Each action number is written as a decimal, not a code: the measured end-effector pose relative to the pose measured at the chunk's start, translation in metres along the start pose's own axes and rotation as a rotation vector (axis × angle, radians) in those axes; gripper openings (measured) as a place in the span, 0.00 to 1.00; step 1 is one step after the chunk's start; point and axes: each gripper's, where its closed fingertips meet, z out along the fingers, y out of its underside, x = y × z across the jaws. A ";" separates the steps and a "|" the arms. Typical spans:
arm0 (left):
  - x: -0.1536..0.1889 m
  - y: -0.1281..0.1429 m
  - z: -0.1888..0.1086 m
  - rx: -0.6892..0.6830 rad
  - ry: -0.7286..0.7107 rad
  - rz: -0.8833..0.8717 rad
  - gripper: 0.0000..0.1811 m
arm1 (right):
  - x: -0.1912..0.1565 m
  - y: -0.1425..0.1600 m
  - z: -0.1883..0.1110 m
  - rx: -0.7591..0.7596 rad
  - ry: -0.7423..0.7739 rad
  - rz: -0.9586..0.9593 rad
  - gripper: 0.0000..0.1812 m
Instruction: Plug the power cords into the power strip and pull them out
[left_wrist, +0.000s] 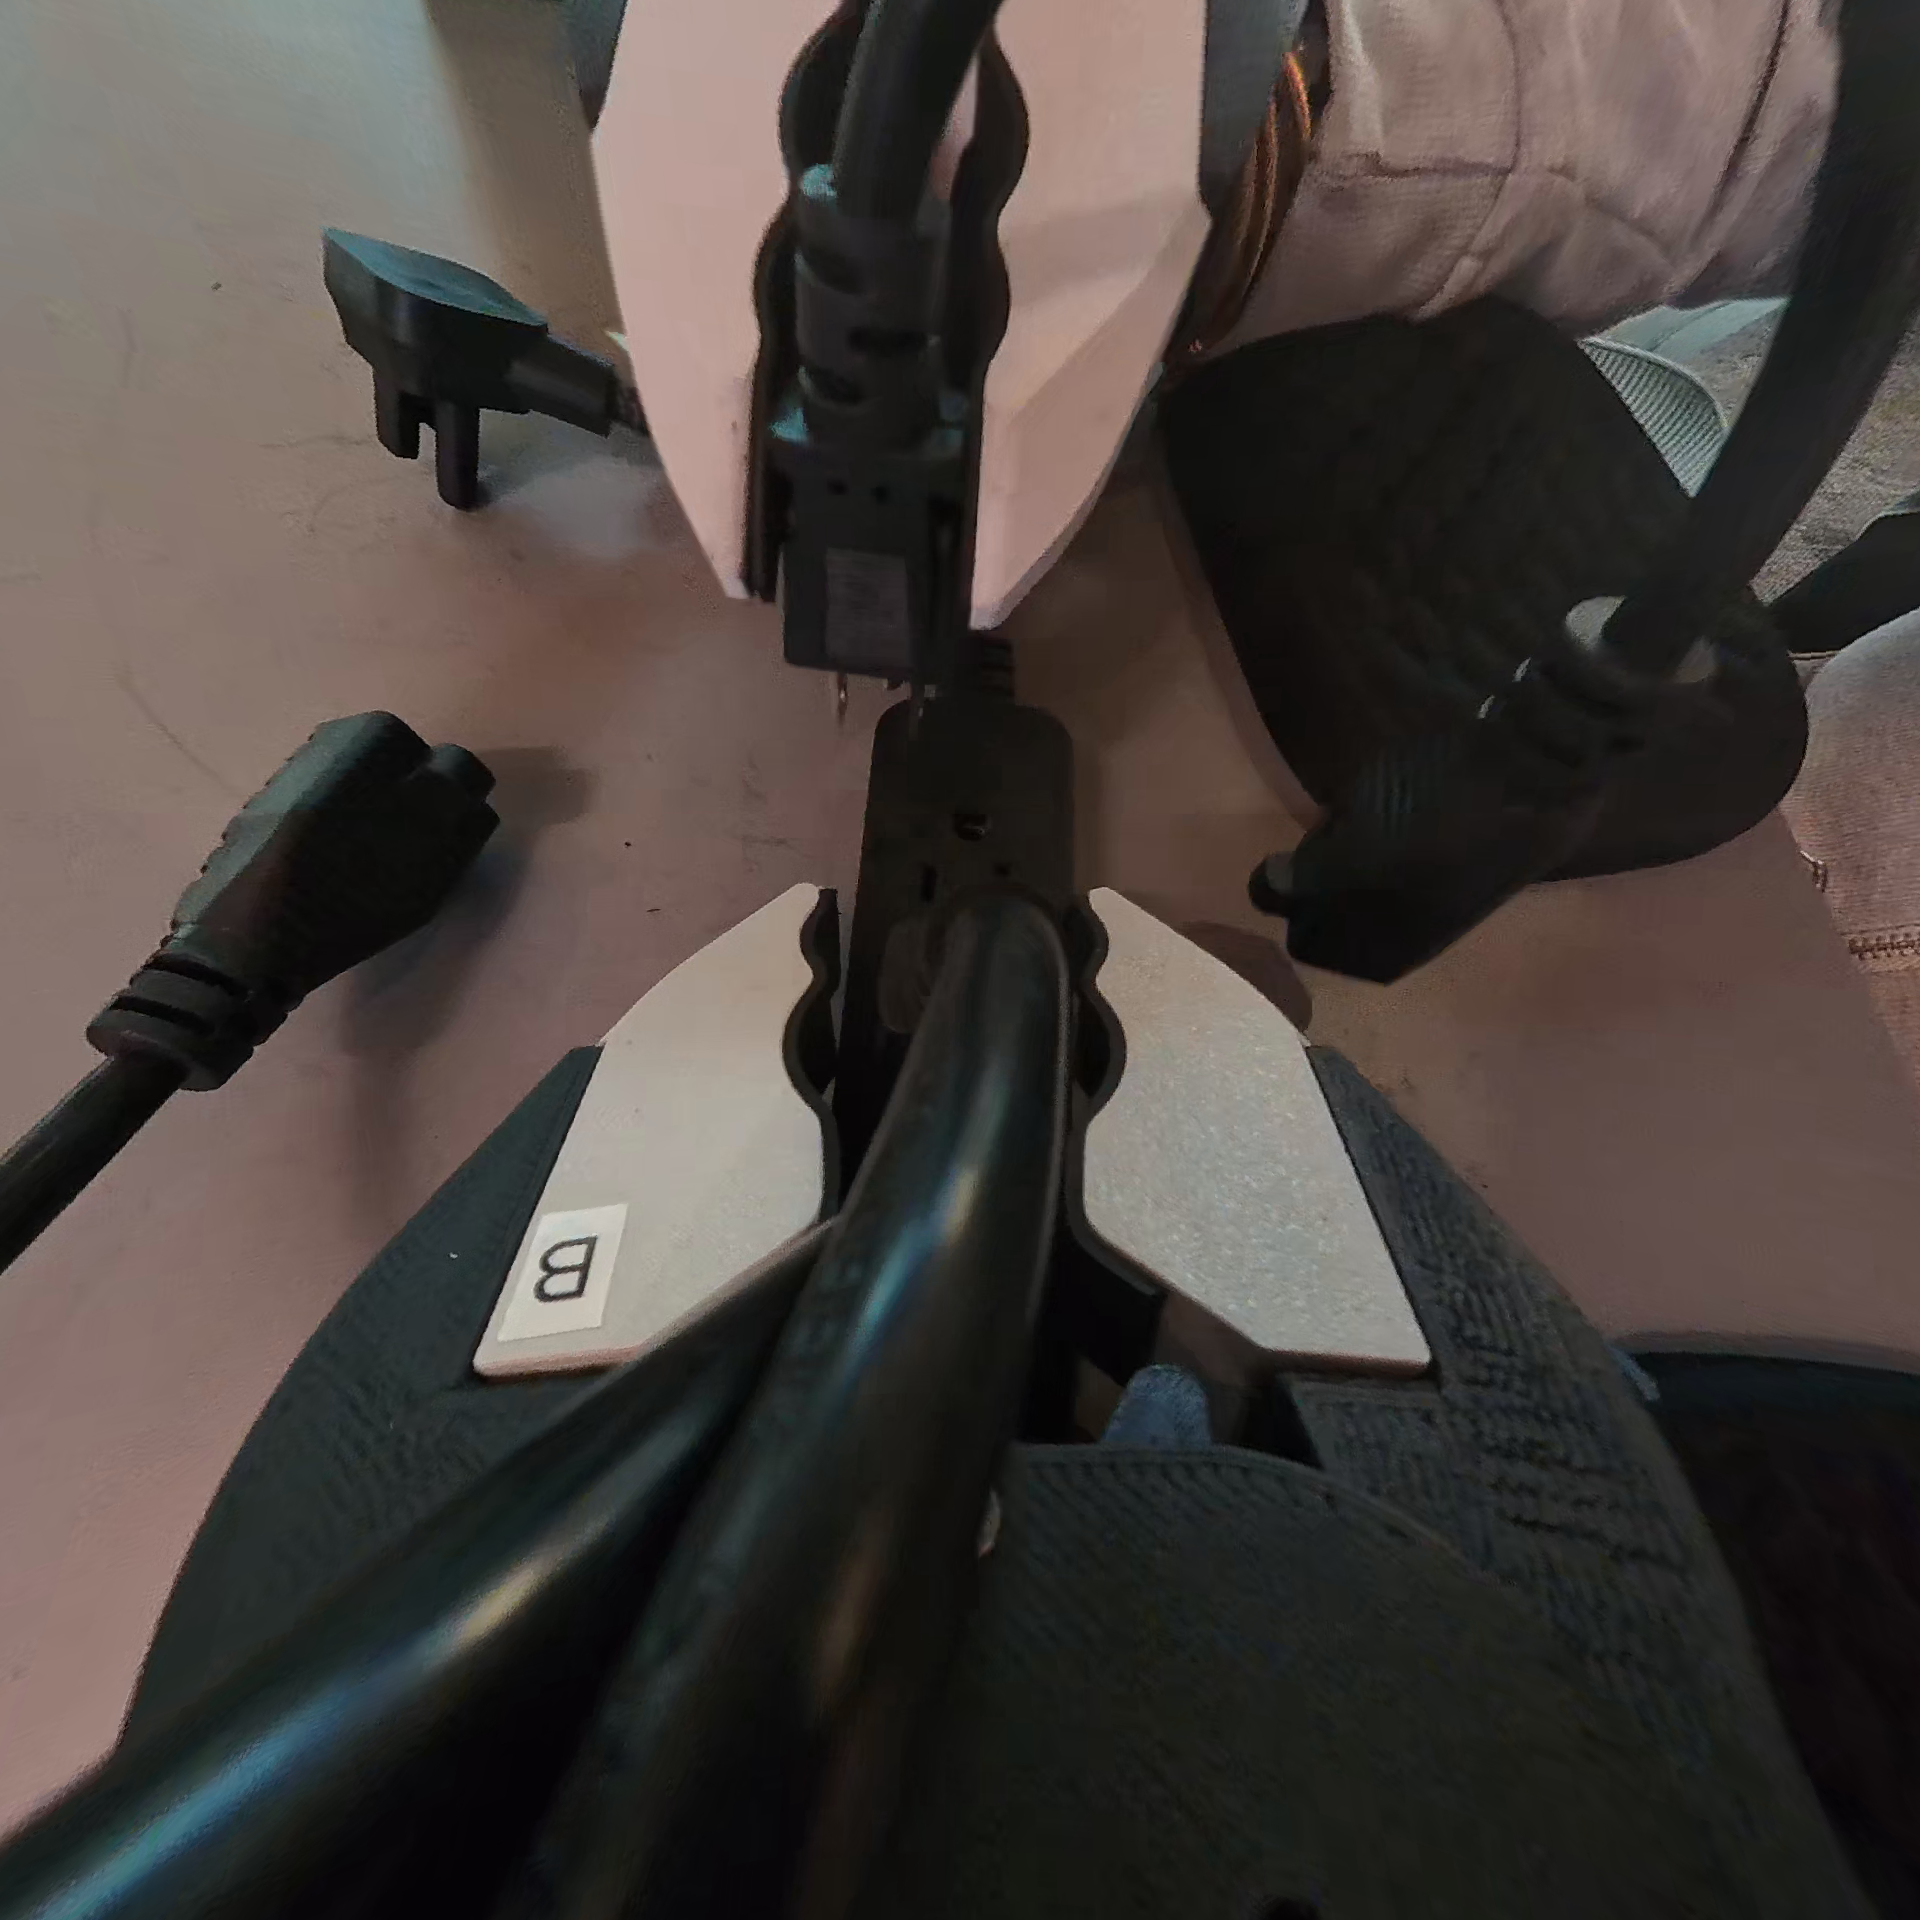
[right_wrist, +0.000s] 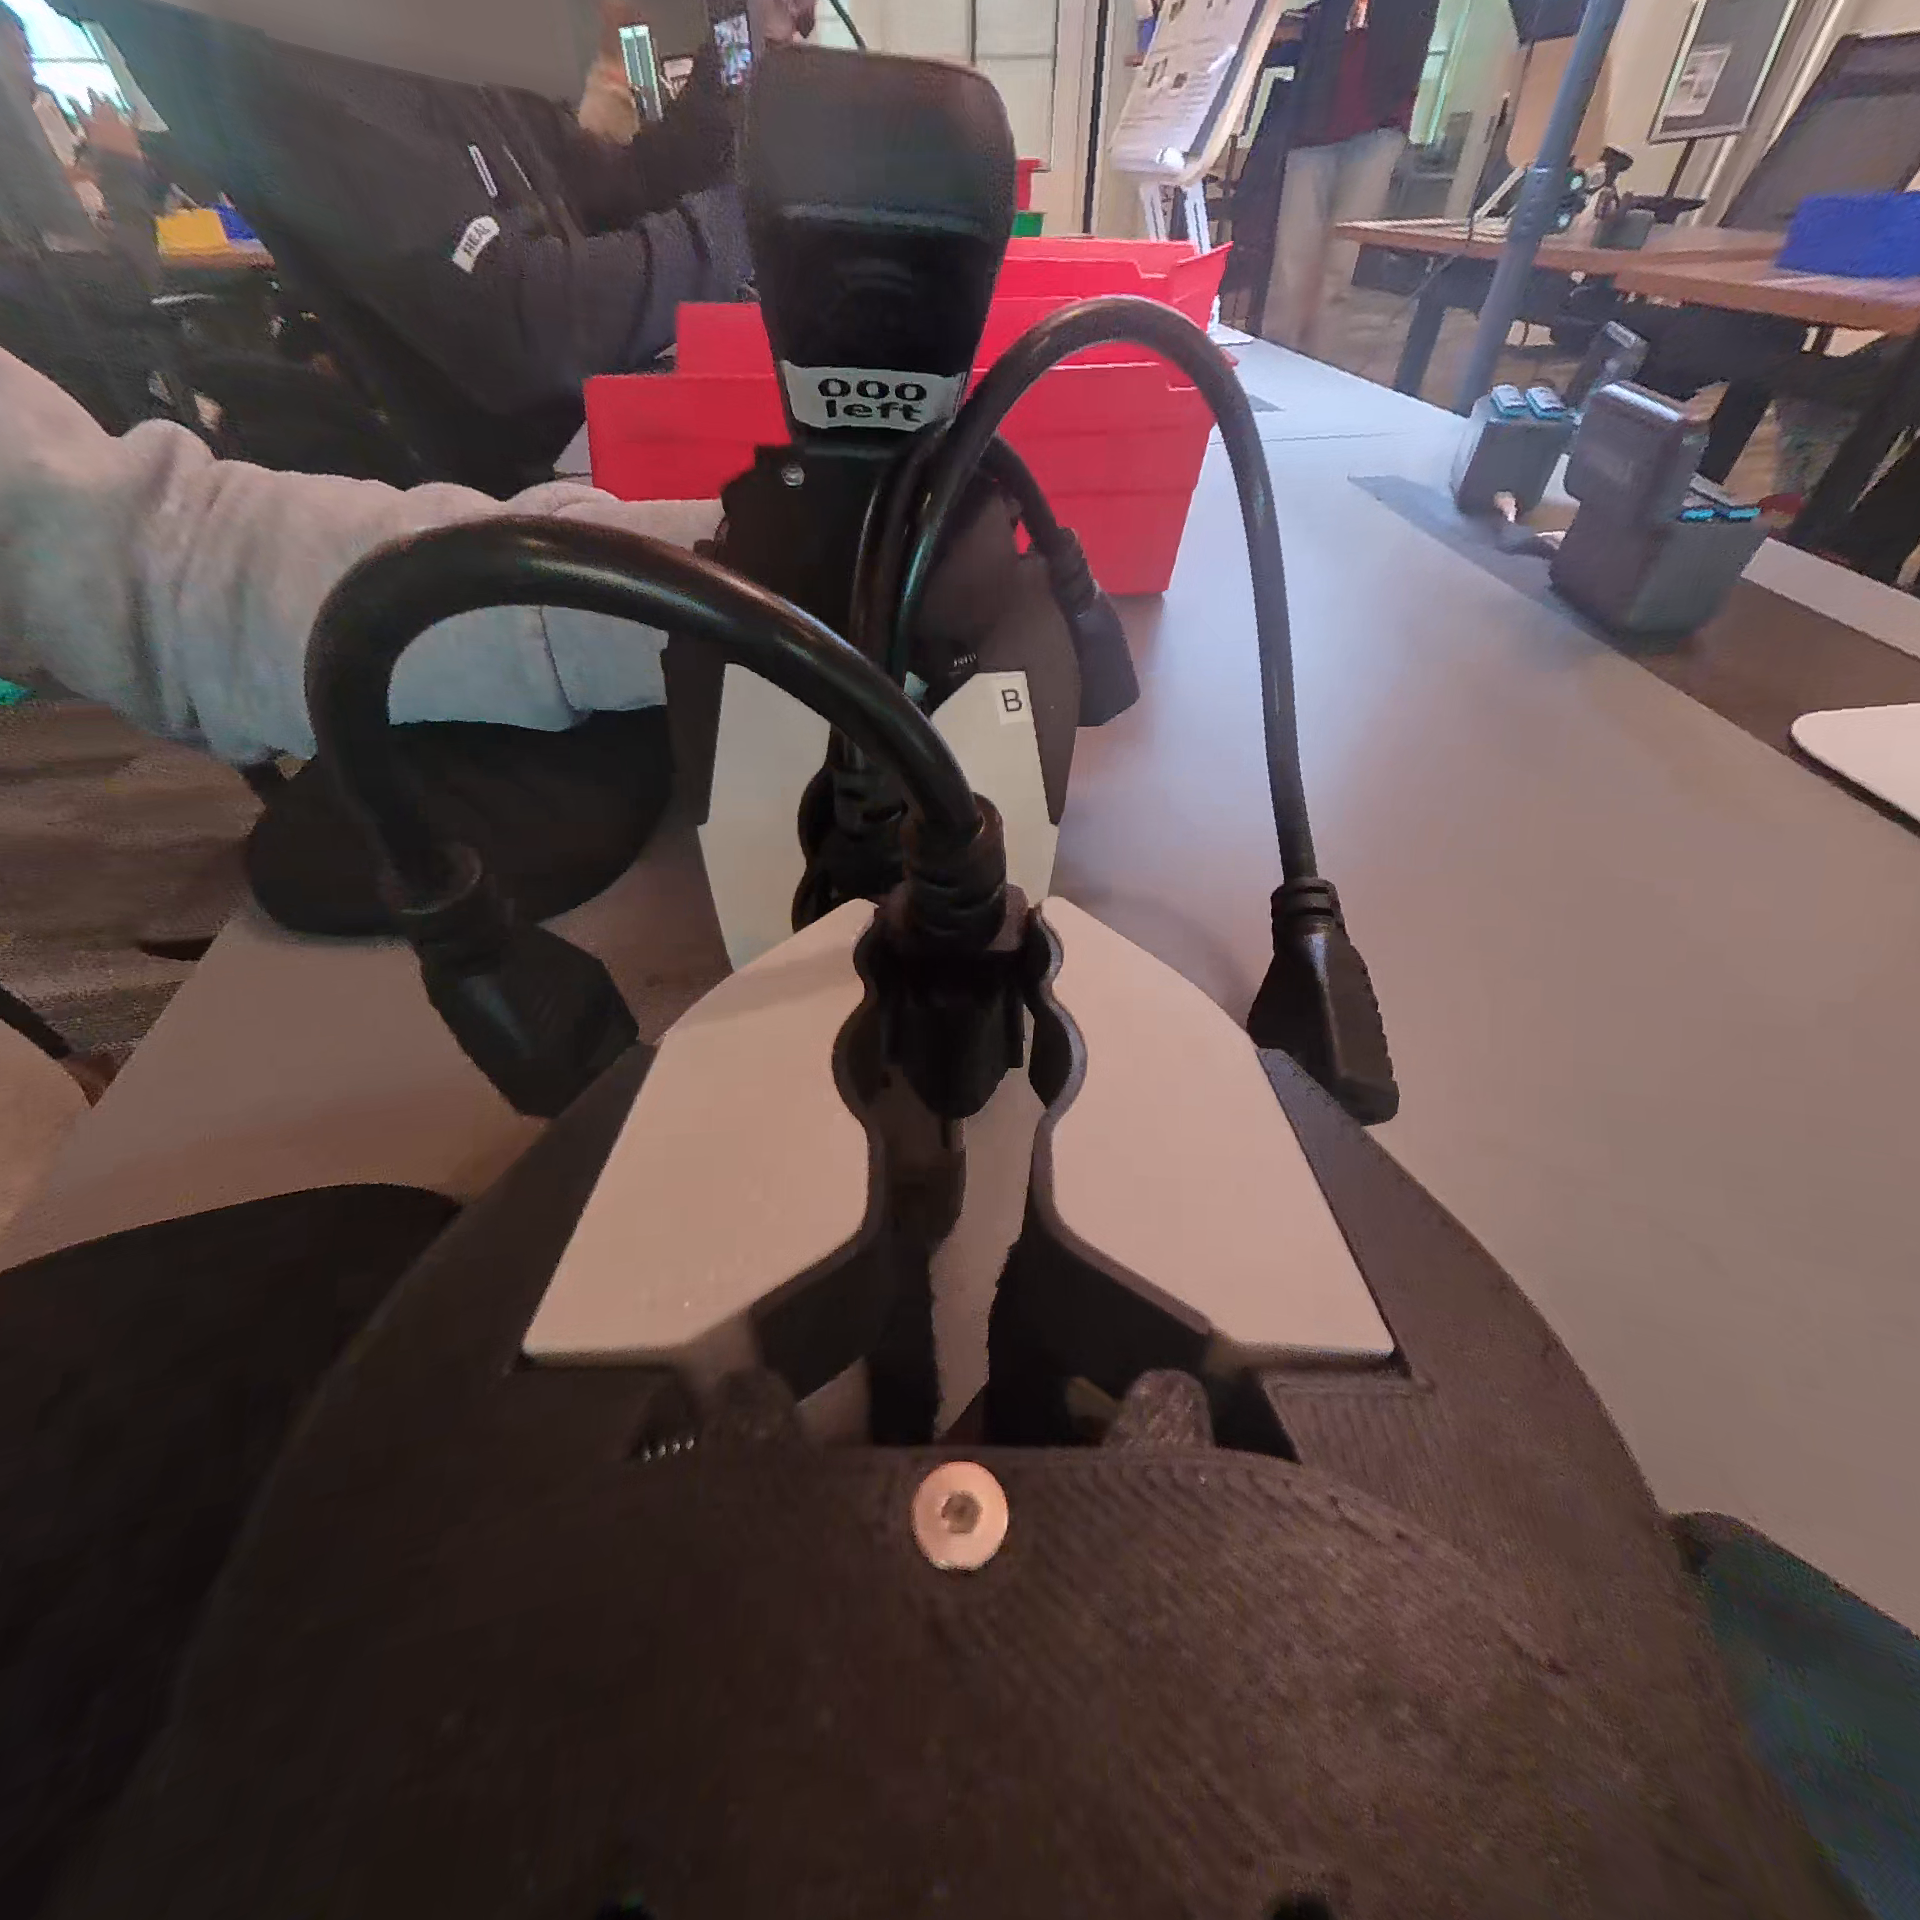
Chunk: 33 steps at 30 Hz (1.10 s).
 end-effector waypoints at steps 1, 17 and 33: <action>0.000 0.000 0.000 0.001 -0.002 -0.001 0.24 | -0.001 -0.003 0.000 -0.002 0.004 -0.005 0.13; -0.001 0.000 0.000 0.000 -0.041 0.027 0.28 | 0.094 -0.202 -0.219 0.097 0.794 -0.180 0.14; -0.003 0.001 0.000 -0.005 -0.071 0.041 0.28 | 0.072 -0.047 -0.492 -0.481 1.805 0.365 0.14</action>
